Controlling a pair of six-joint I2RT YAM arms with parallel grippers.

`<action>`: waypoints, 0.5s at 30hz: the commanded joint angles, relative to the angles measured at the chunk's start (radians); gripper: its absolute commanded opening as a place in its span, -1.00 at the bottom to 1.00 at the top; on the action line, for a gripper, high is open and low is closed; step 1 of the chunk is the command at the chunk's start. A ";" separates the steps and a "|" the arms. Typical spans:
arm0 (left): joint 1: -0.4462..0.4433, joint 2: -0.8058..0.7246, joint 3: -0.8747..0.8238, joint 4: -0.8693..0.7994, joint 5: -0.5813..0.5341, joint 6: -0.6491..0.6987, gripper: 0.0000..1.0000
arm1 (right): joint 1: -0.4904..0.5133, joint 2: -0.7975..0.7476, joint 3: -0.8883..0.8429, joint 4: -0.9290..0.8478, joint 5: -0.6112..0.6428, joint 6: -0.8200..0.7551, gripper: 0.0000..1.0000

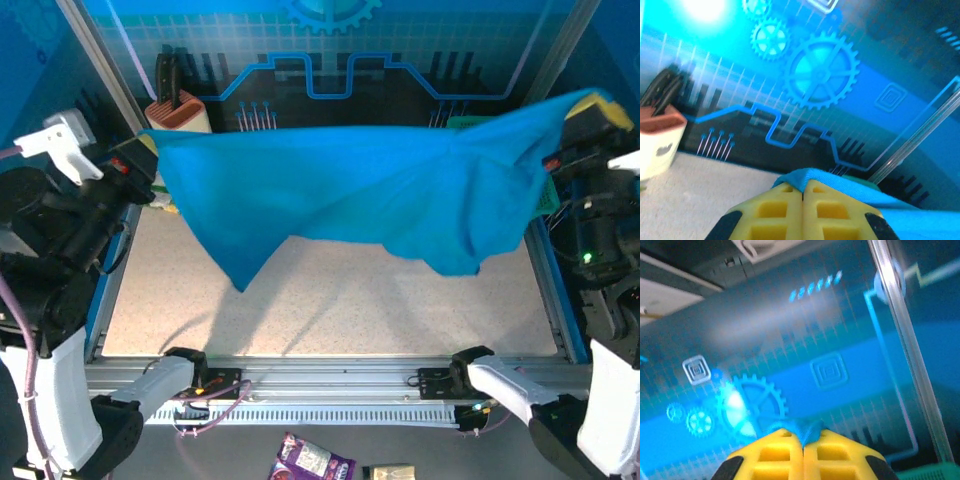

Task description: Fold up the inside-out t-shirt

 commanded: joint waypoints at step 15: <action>0.063 0.445 -0.185 0.269 -0.088 0.118 -1.00 | -0.091 0.586 0.033 0.246 -0.035 -0.026 -1.00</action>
